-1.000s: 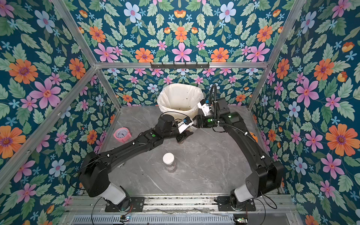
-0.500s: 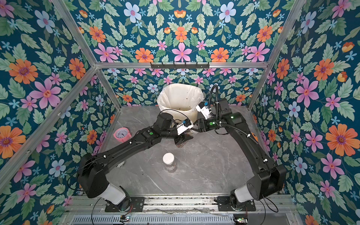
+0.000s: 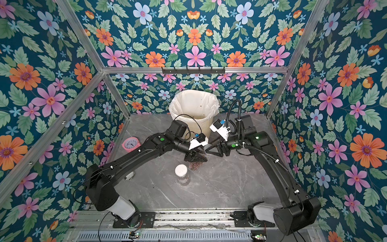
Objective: Empty the moldy dried flower tea in the jars
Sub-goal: Unscrew the lid from the jar.
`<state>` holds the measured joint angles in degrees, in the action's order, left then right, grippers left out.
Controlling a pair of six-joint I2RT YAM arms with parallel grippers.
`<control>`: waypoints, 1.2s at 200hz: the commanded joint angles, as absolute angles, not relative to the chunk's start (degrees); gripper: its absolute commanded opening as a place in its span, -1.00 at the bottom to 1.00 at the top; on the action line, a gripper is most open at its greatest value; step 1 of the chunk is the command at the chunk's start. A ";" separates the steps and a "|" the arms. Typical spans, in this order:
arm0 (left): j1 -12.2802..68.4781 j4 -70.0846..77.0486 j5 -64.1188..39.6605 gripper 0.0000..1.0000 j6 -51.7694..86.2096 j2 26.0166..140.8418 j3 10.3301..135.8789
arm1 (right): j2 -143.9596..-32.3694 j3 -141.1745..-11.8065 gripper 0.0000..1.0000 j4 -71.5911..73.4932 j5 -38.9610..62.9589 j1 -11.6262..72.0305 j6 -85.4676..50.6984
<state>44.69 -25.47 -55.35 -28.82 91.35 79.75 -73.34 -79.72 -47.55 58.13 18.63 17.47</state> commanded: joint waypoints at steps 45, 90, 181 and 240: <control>44.79 -4.42 -36.19 -0.05 -21.41 88.90 72.27 | -74.11 -81.43 0.74 -43.24 41.81 18.56 5.14; 44.88 3.81 -24.87 -0.06 -18.22 88.08 68.41 | -75.05 -81.55 0.73 -40.55 35.27 17.67 -3.10; 44.84 4.31 -21.62 -0.06 -17.93 88.89 67.75 | -82.30 -85.12 0.69 -34.59 39.10 18.44 -13.43; 44.83 3.89 -21.26 -0.06 -17.66 88.96 68.20 | -84.94 -87.23 0.48 -37.51 38.96 20.21 -11.68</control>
<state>44.73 3.03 -21.34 -17.96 89.12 67.88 -85.01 -86.61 -37.15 37.01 19.88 -12.47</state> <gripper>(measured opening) 0.467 0.756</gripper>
